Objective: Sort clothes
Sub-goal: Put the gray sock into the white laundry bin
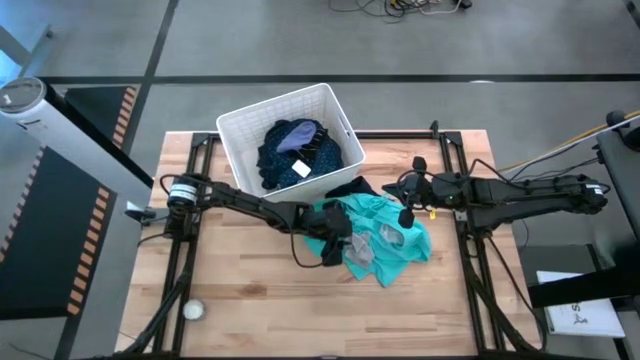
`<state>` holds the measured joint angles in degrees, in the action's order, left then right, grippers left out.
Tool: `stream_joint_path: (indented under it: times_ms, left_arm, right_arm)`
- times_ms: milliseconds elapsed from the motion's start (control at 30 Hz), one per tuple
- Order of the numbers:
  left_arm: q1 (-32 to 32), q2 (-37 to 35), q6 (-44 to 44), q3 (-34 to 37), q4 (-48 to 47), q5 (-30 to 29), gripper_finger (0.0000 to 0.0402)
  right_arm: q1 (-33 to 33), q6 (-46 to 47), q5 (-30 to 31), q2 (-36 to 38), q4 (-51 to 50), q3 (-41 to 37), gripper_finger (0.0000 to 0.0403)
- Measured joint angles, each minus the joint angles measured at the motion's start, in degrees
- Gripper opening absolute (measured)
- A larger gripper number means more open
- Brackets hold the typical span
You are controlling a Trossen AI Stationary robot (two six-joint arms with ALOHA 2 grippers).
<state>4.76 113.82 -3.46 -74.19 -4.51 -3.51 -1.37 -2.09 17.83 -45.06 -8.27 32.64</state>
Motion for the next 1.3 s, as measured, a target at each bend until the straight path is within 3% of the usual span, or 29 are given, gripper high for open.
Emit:
stream_joint_path:
  times_ms: [167, 367, 633, 1067, 1300]
  left_arm:
    - [0.0, -0.7, -0.1, 0.0, -0.4, 2.0, 0.0008]
    - [0.5, -4.8, 0.1, 0.1, -2.4, 3.0, 0.0003]
    - [0.5, -16.0, 2.9, 0.1, -4.7, 2.6, 0.0001]
    - [-1.5, -35.1, 11.8, 0.1, -5.5, -10.7, 0.0]
    - [-6.9, -41.9, 17.3, 0.1, -6.0, -18.0, 0.0]
  right_arm:
    - [0.0, 0.0, 0.0, 0.0, 0.0, 0.0, 0.0]
    - [0.0, 0.0, 0.0, 0.0, 0.0, 0.0, 0.0]
    - [0.0, 0.0, 0.0, 0.0, -0.4, 0.0, 0.0]
    - [0.0, 0.2, 0.0, 0.0, -0.4, 0.0, 0.0]
    - [0.0, 0.2, 0.0, 0.0, -0.4, 0.0, 0.0]
